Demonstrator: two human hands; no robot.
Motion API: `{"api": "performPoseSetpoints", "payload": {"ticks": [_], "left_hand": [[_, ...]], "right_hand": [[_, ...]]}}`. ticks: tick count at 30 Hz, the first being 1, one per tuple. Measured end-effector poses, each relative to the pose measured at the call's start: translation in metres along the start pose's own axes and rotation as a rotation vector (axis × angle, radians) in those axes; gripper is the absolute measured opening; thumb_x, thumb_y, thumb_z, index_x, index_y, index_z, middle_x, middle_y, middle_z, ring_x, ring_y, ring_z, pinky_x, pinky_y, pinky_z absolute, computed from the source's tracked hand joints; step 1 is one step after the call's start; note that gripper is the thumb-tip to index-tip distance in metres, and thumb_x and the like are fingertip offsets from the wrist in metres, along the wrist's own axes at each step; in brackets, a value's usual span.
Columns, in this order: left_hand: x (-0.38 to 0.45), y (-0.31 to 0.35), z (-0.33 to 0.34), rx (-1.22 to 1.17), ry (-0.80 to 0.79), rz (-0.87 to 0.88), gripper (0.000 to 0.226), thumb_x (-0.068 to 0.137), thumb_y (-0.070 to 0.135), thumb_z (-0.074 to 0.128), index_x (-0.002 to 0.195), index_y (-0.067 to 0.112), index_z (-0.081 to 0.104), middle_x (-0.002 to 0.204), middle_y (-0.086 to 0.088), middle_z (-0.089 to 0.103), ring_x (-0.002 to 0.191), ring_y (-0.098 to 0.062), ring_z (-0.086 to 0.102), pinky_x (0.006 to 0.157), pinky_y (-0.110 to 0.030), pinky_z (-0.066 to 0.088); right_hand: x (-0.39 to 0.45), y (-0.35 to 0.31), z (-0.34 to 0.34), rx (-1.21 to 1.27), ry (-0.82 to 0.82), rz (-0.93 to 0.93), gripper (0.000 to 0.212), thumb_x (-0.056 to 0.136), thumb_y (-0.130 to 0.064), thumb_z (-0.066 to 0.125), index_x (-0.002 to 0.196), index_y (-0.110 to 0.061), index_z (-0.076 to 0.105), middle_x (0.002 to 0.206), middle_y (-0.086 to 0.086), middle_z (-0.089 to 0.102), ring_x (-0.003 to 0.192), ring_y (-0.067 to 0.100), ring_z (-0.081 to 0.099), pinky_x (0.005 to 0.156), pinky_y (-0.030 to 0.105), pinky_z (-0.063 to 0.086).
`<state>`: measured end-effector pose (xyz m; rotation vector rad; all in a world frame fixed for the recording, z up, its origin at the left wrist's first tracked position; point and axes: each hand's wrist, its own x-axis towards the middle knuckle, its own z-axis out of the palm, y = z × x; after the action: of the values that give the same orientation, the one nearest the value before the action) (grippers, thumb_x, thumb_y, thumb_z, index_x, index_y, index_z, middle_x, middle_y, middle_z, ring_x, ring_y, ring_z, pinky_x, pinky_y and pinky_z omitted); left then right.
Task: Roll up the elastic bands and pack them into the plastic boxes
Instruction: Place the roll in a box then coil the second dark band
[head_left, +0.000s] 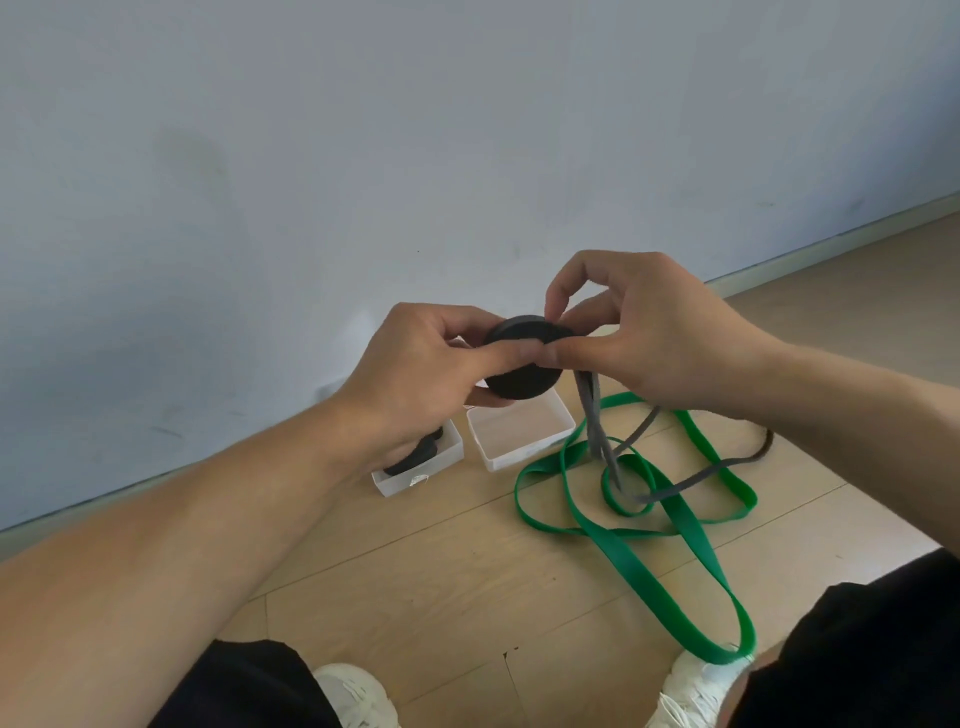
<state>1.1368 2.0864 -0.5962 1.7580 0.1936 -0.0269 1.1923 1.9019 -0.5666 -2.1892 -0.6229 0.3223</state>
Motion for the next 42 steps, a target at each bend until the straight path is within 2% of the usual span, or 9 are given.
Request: {"api": "performPoseSetpoints", "payload": {"ticks": [7, 11, 16, 24, 28, 32, 36, 39, 42], "left_hand": [[0.002, 0.003, 0.010, -0.482, 0.044, -0.152, 0.014, 0.087, 0.011, 0.073, 0.095, -0.001, 0.073, 0.093, -0.014, 0.078, 0.089, -0.026, 0.077, 0.080, -0.040, 0.064], [0.004, 0.003, 0.008, -0.511, -0.071, -0.171, 0.012, 0.090, 0.015, 0.071, 0.086, 0.004, 0.065, 0.089, -0.012, 0.074, 0.089, -0.027, 0.075, 0.080, -0.044, 0.064], [0.005, 0.001, -0.002, -0.020, -0.165, -0.071, 0.015, 0.090, 0.022, 0.072, 0.088, 0.008, 0.068, 0.089, -0.010, 0.075, 0.089, -0.024, 0.076, 0.067, -0.043, 0.064], [0.005, -0.001, 0.008, -0.464, -0.057, -0.103, 0.017, 0.095, 0.015, 0.065, 0.081, 0.008, 0.059, 0.099, -0.016, 0.073, 0.090, -0.030, 0.075, 0.074, -0.040, 0.063], [0.004, -0.002, 0.012, -0.572, 0.003, -0.075, 0.017, 0.095, 0.016, 0.064, 0.082, 0.008, 0.056, 0.106, -0.019, 0.070, 0.090, -0.032, 0.075, 0.074, -0.040, 0.064], [0.003, 0.000, 0.004, -0.370, -0.011, -0.034, 0.017, 0.087, 0.026, 0.070, 0.083, 0.011, 0.062, 0.103, -0.020, 0.072, 0.092, -0.030, 0.075, 0.075, -0.048, 0.064], [0.000, 0.005, -0.005, 0.237, -0.037, 0.122, 0.040, 0.066, 0.055, 0.077, 0.099, 0.031, 0.073, 0.088, 0.002, 0.076, 0.082, -0.014, 0.076, 0.069, -0.042, 0.065], [0.000, 0.003, -0.002, 0.412, -0.009, 0.217, 0.019, 0.075, 0.039, 0.085, 0.090, 0.031, 0.077, 0.083, 0.013, 0.077, 0.070, -0.007, 0.074, 0.071, -0.034, 0.062], [0.001, 0.002, -0.001, 0.249, 0.000, 0.151, 0.015, 0.077, 0.024, 0.086, 0.089, 0.019, 0.078, 0.080, 0.006, 0.079, 0.072, -0.014, 0.077, 0.071, -0.032, 0.064]], "right_hand": [[-0.001, 0.009, 0.008, 0.442, 0.092, 0.131, 0.031, 0.080, -0.023, 0.083, 0.093, -0.015, 0.056, 0.085, 0.011, 0.080, 0.081, 0.029, 0.077, 0.092, 0.050, 0.059], [0.000, 0.011, 0.006, 0.453, 0.094, 0.113, 0.026, 0.081, -0.020, 0.083, 0.091, -0.013, 0.060, 0.082, 0.013, 0.080, 0.076, 0.029, 0.074, 0.087, 0.042, 0.060], [-0.002, 0.013, 0.002, 0.185, -0.031, 0.100, 0.025, 0.081, -0.024, 0.084, 0.092, -0.014, 0.064, 0.075, -0.001, 0.080, 0.063, 0.006, 0.070, 0.066, 0.016, 0.053], [0.000, 0.015, 0.007, 0.361, 0.114, 0.053, 0.030, 0.085, -0.020, 0.081, 0.094, -0.015, 0.053, 0.085, 0.011, 0.080, 0.083, 0.031, 0.077, 0.087, 0.048, 0.056], [0.002, 0.013, 0.009, 0.482, 0.137, 0.078, 0.028, 0.082, -0.020, 0.082, 0.087, -0.017, 0.055, 0.090, 0.019, 0.078, 0.081, 0.038, 0.073, 0.087, 0.046, 0.056], [0.001, 0.013, 0.008, 0.385, 0.126, 0.060, 0.028, 0.081, -0.018, 0.084, 0.084, -0.016, 0.056, 0.079, 0.020, 0.075, 0.063, 0.018, 0.066, 0.068, 0.028, 0.054], [-0.003, 0.005, 0.005, -0.007, 0.069, -0.033, 0.028, 0.085, -0.024, 0.081, 0.083, -0.024, 0.053, 0.075, -0.002, 0.078, 0.047, 0.005, 0.051, 0.048, 0.014, 0.038], [-0.005, 0.002, 0.006, -0.227, 0.040, -0.096, 0.033, 0.088, -0.029, 0.077, 0.080, -0.028, 0.045, 0.067, -0.002, 0.073, 0.050, 0.011, 0.047, 0.047, 0.020, 0.038], [-0.006, 0.000, 0.005, -0.173, 0.063, -0.088, 0.031, 0.086, -0.025, 0.079, 0.081, -0.025, 0.048, 0.068, 0.000, 0.075, 0.050, 0.011, 0.050, 0.050, 0.023, 0.042]]}}
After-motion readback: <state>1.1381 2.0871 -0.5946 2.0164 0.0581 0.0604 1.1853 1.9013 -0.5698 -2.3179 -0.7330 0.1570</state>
